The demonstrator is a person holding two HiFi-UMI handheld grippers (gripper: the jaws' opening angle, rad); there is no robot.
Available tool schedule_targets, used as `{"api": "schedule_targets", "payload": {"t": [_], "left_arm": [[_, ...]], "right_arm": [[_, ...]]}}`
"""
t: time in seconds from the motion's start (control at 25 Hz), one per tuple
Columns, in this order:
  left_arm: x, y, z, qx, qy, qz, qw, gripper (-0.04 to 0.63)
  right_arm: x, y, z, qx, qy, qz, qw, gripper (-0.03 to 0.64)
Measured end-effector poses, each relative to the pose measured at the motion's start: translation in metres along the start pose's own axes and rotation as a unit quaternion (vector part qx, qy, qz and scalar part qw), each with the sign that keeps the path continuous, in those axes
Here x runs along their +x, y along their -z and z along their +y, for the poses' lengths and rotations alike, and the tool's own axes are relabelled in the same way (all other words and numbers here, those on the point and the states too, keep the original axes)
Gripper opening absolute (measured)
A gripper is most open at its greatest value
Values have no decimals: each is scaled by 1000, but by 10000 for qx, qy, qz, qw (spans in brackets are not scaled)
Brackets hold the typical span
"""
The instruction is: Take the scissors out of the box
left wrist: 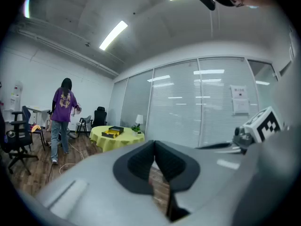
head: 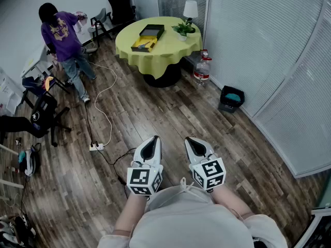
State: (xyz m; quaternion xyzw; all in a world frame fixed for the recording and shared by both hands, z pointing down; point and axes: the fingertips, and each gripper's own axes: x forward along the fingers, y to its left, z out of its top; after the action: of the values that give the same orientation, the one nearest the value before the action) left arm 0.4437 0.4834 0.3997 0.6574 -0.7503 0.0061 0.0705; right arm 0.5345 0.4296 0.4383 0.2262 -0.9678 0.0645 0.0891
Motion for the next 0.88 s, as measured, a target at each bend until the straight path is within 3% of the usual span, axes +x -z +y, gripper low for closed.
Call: {"api": "schedule_targets", "payload": {"t": [0.4,0.88], "left_arm": [[10,5,0,133,15,128,9998,6],[35,27,24,-83,-34,499,9987,6]], "right_arm": [[6,4,-6,192,15,55,9998,0],[40,25,-14,592,-70,390,9975,-1]]}}
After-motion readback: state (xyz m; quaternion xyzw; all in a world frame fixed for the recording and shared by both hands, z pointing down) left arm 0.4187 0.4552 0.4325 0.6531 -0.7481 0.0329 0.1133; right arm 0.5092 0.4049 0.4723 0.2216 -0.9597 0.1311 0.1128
